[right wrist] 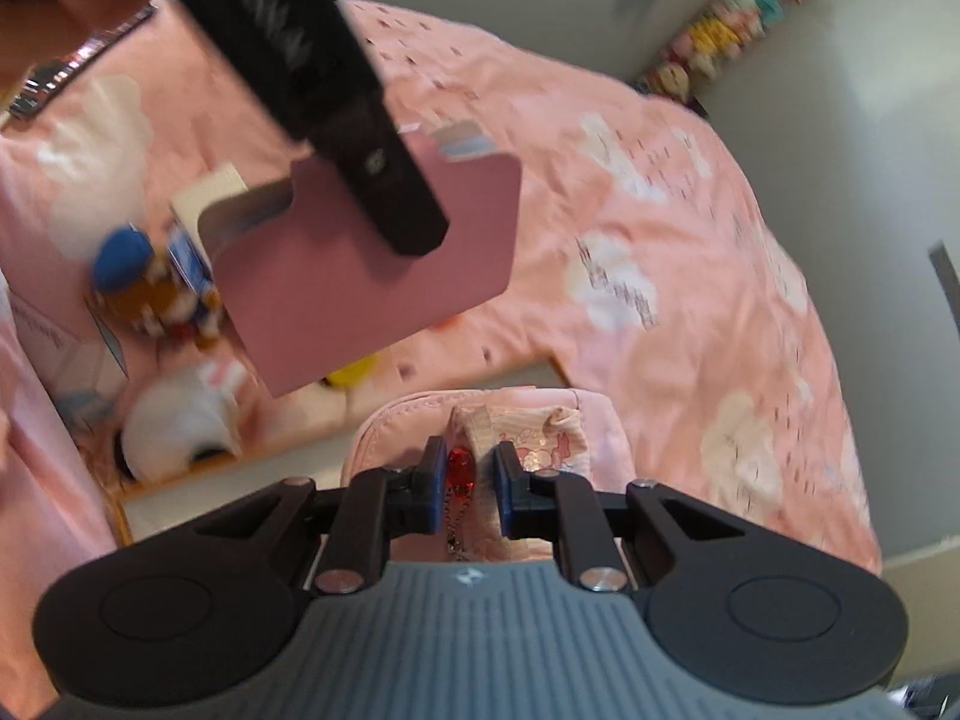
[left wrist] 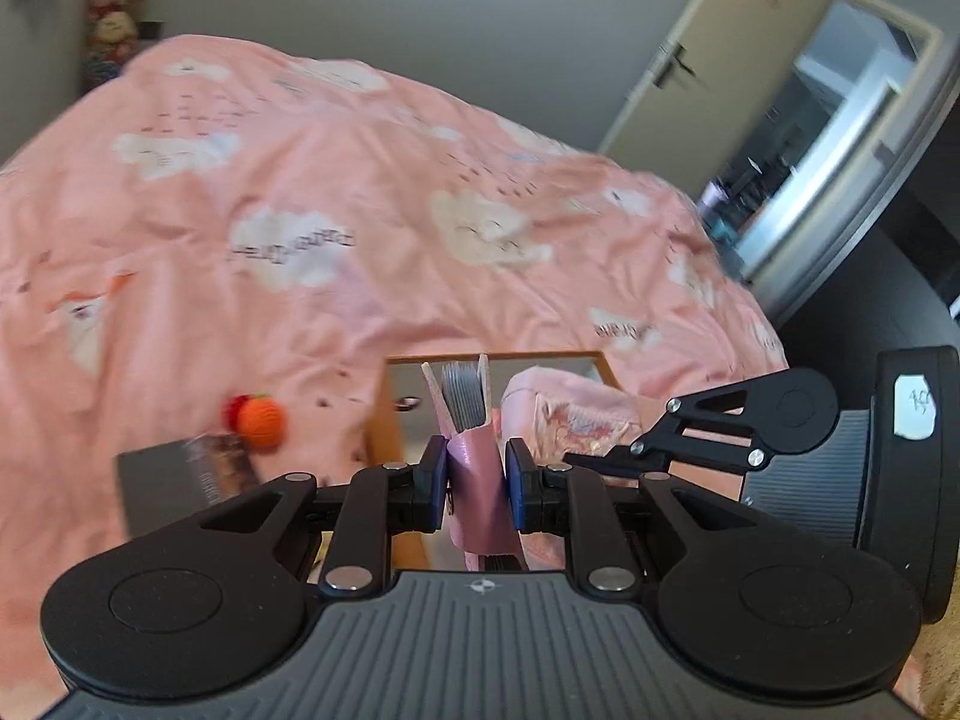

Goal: Organize objects
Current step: 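Carry the pencil case and backpack over the open box with both tools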

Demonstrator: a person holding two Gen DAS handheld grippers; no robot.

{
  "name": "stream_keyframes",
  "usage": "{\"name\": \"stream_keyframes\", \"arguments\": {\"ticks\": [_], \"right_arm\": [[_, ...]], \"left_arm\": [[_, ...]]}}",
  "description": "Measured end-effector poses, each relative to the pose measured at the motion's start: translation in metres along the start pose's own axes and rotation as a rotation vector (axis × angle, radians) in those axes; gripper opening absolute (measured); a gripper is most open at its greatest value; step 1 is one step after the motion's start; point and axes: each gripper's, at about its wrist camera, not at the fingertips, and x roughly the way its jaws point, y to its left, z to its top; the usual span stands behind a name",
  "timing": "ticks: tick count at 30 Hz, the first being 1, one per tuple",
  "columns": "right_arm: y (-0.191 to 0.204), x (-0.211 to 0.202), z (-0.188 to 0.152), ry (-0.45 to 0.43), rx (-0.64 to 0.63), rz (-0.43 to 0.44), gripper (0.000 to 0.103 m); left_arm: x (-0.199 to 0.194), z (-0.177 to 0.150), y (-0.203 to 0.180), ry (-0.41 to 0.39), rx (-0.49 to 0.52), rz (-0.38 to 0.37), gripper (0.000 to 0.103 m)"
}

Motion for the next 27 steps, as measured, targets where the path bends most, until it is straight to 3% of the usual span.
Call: {"name": "stream_keyframes", "arguments": {"ticks": [6, 14, 21, 27], "right_arm": [[-0.005, 0.022, -0.043, 0.012, 0.071, 0.038, 0.017], [0.008, 0.07, -0.061, -0.03, -0.076, 0.108, 0.017], [0.008, 0.12, -0.053, 0.0, -0.185, 0.135, 0.018], [-0.003, 0.138, -0.054, 0.033, -0.152, 0.151, 0.021]], "left_arm": [[0.071, 0.004, -0.016, 0.142, 0.084, 0.022, 0.022], [0.13, 0.004, -0.014, 0.255, 0.18, 0.104, 0.022], [0.154, 0.007, -0.006, 0.307, 0.249, 0.166, 0.022], [0.163, 0.006, -0.001, 0.293, 0.229, 0.206, 0.022]]}}
